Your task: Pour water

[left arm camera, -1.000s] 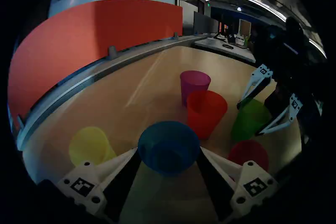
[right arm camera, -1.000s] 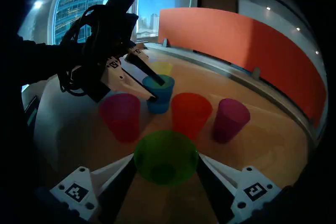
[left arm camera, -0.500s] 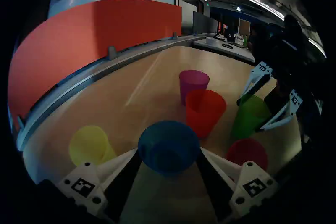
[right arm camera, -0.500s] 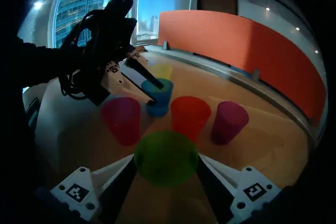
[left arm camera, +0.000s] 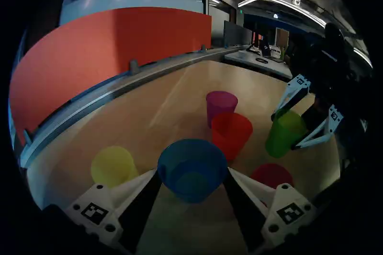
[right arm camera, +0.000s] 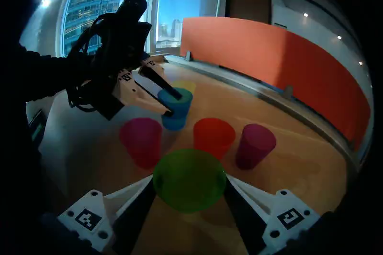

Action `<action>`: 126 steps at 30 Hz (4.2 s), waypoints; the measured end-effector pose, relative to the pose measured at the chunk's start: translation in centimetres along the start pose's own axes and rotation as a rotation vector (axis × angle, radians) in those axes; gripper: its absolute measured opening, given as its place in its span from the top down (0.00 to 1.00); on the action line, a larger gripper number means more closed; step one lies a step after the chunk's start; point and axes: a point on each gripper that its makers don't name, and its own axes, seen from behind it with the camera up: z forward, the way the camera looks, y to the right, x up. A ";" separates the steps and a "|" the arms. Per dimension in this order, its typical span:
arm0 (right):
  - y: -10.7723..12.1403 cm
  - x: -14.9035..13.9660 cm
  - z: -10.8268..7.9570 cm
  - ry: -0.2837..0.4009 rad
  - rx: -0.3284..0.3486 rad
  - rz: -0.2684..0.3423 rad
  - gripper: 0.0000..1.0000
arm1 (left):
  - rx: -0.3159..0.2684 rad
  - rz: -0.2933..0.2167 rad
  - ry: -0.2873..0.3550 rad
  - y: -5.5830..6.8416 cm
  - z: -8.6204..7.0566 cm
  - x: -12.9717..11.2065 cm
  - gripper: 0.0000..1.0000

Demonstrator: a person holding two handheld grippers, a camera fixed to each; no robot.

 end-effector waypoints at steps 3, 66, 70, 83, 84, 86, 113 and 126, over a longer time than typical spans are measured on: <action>0.1 0.6 -0.5 0.011 -0.006 -0.008 0.08 | 0.012 -0.007 0.025 0.0 -1.0 0.9 0.14; -2.2 14.2 -6.8 0.355 -0.027 -0.021 0.07 | 0.208 -0.004 0.348 1.0 -17.8 9.0 0.14; -2.3 14.7 -6.6 0.364 -0.022 -0.022 0.07 | 0.217 0.012 0.366 1.2 -18.3 9.4 0.14; -2.4 15.3 -6.0 0.376 -0.001 -0.018 0.07 | 0.245 0.030 0.437 1.5 -19.9 10.9 0.14; -2.5 15.4 -5.9 0.377 0.001 -0.018 0.07 | 0.245 0.030 0.440 1.5 -20.0 11.0 0.14; -2.6 15.7 -5.8 0.380 0.009 -0.017 0.07 | 0.249 0.033 0.448 1.4 -20.2 11.2 0.14; -6.3 17.3 -3.2 0.385 0.124 -0.069 0.08 | 0.367 0.240 0.464 0.8 -23.1 14.3 0.14; -8.2 17.8 -2.0 0.397 0.173 -0.074 0.09 | 0.422 0.378 0.446 1.3 -23.6 16.0 0.14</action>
